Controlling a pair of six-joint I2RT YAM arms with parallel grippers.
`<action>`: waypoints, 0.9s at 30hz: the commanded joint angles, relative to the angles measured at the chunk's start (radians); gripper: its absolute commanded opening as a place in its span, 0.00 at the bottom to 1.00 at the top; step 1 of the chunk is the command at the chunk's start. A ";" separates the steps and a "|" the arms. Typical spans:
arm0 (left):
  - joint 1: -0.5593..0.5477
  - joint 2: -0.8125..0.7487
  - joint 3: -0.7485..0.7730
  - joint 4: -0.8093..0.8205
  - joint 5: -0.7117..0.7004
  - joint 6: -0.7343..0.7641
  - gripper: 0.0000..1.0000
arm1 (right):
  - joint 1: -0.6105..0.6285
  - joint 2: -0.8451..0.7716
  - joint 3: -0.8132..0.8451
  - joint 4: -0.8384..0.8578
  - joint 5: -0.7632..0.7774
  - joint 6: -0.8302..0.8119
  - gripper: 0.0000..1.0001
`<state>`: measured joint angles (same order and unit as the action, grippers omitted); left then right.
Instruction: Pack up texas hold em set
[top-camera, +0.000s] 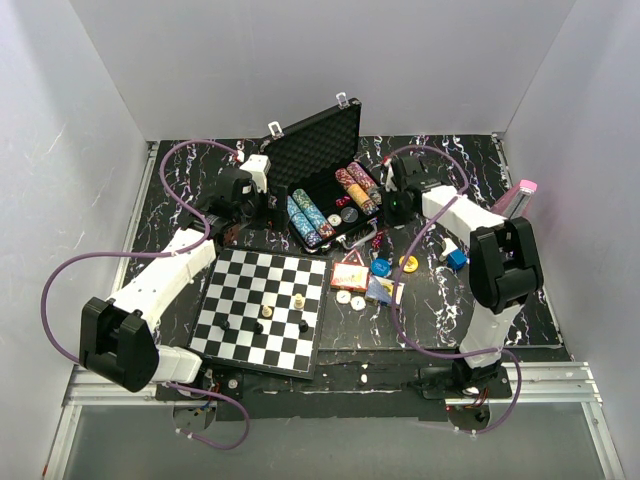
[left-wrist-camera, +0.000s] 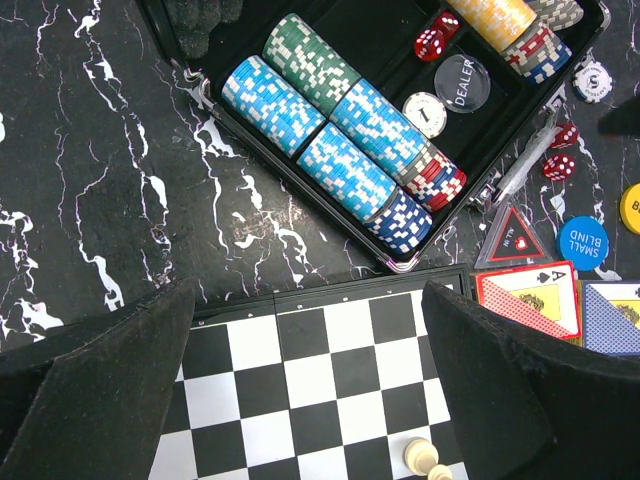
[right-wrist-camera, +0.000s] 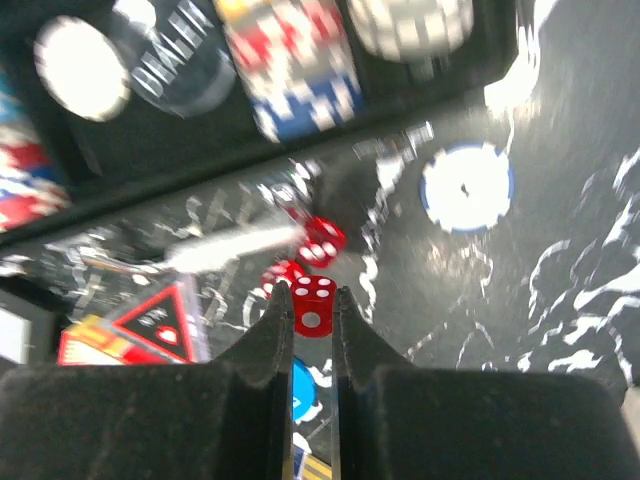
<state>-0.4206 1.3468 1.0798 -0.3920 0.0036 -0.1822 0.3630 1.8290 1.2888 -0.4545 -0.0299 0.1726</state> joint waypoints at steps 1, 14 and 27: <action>0.006 -0.008 0.012 -0.004 -0.004 0.007 0.98 | 0.020 -0.031 0.168 0.027 -0.087 -0.064 0.01; 0.006 0.002 0.014 -0.004 0.035 0.003 0.98 | 0.132 0.219 0.495 0.043 -0.068 -0.142 0.01; 0.006 0.005 0.019 -0.005 0.038 0.001 0.98 | 0.172 0.449 0.739 -0.076 -0.034 -0.170 0.01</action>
<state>-0.4202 1.3537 1.0798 -0.3923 0.0349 -0.1829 0.5282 2.2505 1.9476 -0.4824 -0.0803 0.0200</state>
